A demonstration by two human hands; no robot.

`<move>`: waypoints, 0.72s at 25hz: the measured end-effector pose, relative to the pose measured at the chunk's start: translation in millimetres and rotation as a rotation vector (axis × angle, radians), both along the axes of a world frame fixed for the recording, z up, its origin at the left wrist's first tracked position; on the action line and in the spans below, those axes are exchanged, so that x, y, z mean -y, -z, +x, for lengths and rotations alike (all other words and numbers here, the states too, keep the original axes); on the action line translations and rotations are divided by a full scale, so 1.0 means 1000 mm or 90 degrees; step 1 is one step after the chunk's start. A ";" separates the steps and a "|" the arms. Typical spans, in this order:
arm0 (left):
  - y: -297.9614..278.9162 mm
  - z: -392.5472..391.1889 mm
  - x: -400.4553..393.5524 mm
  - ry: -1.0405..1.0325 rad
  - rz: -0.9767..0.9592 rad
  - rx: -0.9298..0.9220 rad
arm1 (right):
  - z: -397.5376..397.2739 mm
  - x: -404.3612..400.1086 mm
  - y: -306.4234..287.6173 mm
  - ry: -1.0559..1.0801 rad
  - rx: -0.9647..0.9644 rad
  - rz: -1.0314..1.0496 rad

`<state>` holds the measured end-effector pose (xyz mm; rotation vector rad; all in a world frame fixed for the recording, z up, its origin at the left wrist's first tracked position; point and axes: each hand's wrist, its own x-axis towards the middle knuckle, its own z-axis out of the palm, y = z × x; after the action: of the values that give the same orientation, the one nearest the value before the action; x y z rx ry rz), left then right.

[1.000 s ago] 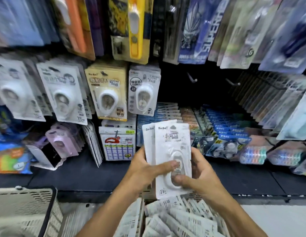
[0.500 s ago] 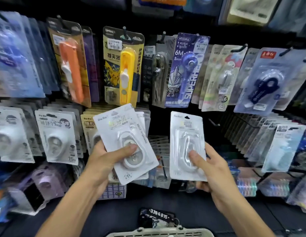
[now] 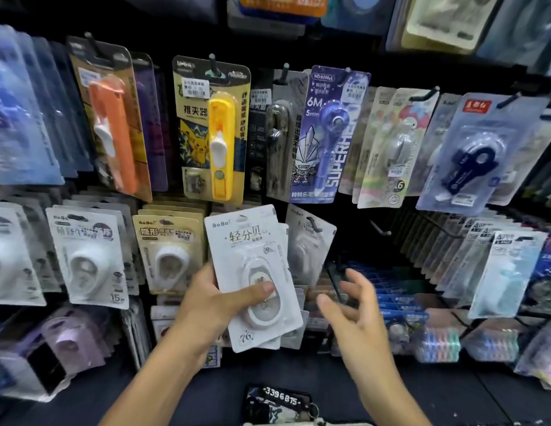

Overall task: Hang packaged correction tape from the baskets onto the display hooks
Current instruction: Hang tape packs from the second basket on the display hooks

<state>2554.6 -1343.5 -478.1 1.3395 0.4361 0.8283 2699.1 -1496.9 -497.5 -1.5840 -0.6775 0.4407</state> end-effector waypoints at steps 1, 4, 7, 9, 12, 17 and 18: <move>0.001 0.002 0.001 0.005 0.015 -0.005 | -0.005 -0.002 0.002 -0.051 0.018 0.004; 0.002 0.005 0.004 0.042 0.075 -0.031 | -0.013 -0.011 0.006 -0.156 -0.012 0.027; 0.002 -0.002 -0.002 0.136 0.005 -0.043 | -0.015 -0.013 0.002 -0.145 -0.071 0.084; 0.002 -0.010 -0.009 0.162 -0.038 -0.045 | -0.013 -0.007 0.005 -0.085 -0.111 0.124; -0.003 -0.017 -0.015 0.069 -0.018 -0.045 | -0.004 0.007 0.011 0.000 -0.136 0.137; -0.006 -0.016 -0.015 -0.041 0.001 -0.013 | -0.010 0.018 0.011 0.073 -0.090 0.148; -0.006 -0.016 -0.015 -0.051 0.000 -0.013 | -0.013 0.018 0.009 0.091 -0.083 0.162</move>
<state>2539.0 -1328.7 -472.4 1.3386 0.5082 0.8805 2685.9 -1515.0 -506.0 -1.3399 -0.4961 0.3334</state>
